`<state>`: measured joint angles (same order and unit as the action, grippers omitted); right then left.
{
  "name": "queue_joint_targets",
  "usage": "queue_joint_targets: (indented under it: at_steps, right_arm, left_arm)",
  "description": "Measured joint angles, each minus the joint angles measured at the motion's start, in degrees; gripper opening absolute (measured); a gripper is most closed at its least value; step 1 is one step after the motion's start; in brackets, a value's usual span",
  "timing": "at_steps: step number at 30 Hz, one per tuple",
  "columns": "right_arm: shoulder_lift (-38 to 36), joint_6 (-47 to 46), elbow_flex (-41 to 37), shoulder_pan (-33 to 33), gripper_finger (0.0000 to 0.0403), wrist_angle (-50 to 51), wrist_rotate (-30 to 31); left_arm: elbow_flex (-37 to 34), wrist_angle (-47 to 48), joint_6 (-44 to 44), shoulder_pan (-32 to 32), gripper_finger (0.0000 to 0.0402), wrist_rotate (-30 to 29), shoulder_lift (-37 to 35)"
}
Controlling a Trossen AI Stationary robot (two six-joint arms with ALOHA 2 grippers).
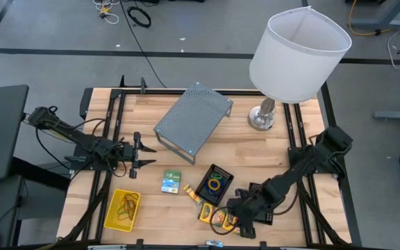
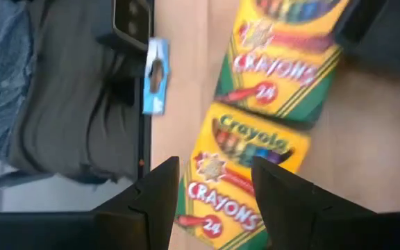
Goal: Pick & Place Office Desk Supplies
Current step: Put the box of crayons into right black bin
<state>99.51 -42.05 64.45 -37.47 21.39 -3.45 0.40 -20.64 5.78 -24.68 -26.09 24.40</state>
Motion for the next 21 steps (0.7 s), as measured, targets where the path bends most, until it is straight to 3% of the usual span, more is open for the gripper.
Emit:
queue_joint_targets:
  at_steps: [21]
  right_arm:
    - [4.6, 3.6, 0.0, 4.3, 0.0187, 4.0, -3.1]
  left_arm:
    - [0.0, 0.3, -0.4, 0.0, 0.0169, 0.0, 0.0]
